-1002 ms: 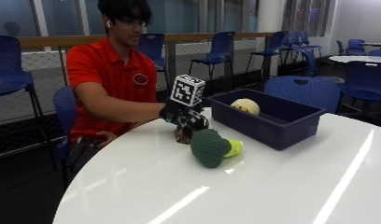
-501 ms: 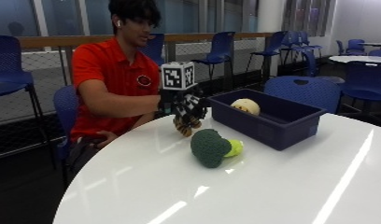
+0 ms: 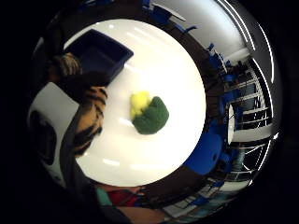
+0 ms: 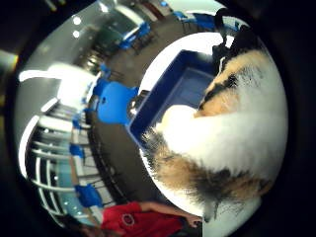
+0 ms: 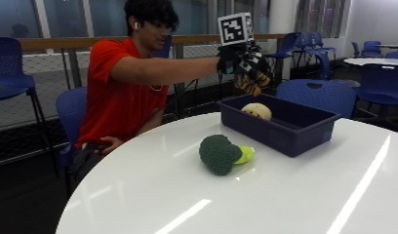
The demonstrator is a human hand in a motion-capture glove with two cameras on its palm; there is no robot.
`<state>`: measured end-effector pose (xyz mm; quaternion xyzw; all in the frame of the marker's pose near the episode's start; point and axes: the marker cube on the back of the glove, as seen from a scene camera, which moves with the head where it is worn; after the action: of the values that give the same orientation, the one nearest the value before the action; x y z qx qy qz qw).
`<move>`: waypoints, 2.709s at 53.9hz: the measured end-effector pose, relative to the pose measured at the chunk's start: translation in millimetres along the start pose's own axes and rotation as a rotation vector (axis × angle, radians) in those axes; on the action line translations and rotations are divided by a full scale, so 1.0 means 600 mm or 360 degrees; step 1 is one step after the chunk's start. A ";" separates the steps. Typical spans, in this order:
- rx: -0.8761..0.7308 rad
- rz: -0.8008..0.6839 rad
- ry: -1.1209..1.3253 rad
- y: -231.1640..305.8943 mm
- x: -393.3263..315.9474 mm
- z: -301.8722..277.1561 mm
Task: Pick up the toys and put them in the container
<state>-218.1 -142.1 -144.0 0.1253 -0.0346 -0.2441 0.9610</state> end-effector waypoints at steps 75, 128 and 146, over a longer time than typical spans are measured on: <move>-0.0287 0.0549 0.0038 0.081 0.272 0.110; -0.0750 0.0682 0.0151 0.128 0.354 0.313; -0.0544 0.0709 0.0274 0.113 0.345 0.315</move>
<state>-29.3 -225.7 57.1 -0.0289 0.0618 -0.0178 0.9975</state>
